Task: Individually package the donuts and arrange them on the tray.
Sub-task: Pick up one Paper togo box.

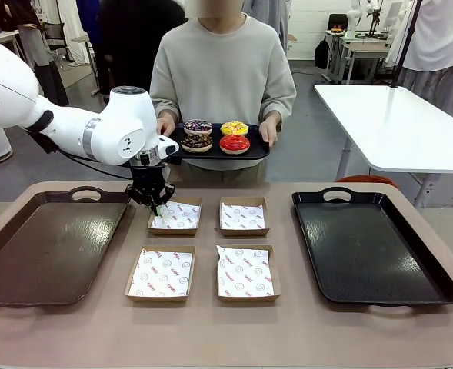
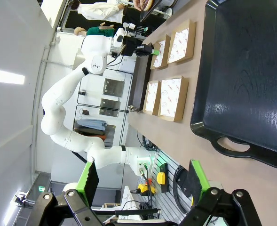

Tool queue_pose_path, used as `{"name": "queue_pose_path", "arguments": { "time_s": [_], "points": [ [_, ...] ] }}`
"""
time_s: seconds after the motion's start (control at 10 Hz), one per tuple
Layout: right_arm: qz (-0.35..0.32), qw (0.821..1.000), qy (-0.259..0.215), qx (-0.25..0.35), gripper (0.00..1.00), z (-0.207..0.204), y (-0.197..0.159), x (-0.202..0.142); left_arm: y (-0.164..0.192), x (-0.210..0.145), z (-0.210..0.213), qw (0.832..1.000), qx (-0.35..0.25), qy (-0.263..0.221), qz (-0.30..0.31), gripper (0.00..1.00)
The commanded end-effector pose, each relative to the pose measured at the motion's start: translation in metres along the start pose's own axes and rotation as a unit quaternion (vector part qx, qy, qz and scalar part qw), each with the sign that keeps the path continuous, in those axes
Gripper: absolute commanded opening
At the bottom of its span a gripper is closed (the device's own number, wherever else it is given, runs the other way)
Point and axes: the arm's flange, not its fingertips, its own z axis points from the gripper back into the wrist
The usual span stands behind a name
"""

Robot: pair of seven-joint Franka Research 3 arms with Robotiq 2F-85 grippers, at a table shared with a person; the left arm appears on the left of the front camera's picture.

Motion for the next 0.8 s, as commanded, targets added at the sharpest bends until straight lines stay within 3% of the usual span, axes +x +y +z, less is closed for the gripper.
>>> {"name": "queue_pose_path", "arguments": {
  "time_s": [0.0,0.3,0.4,0.7],
  "points": [
    [0.001,1.000,0.000,0.004,1.00,0.001,0.000,-0.001,0.001,0.006,0.006,1.000,-0.011,0.010,-0.002,0.00],
    [0.001,1.000,0.000,0.004,1.00,0.001,0.000,-0.001,0.005,0.007,0.019,1.000,-0.014,0.012,0.004,0.00],
    [0.001,1.000,0.000,0.004,1.00,0.001,0.000,-0.001,0.007,0.007,0.036,0.999,-0.017,0.027,0.023,0.00],
    [0.001,1.000,0.000,0.004,1.00,0.001,0.000,-0.001,0.021,0.005,0.105,0.999,-0.031,0.006,0.018,0.00]
  ]
}}
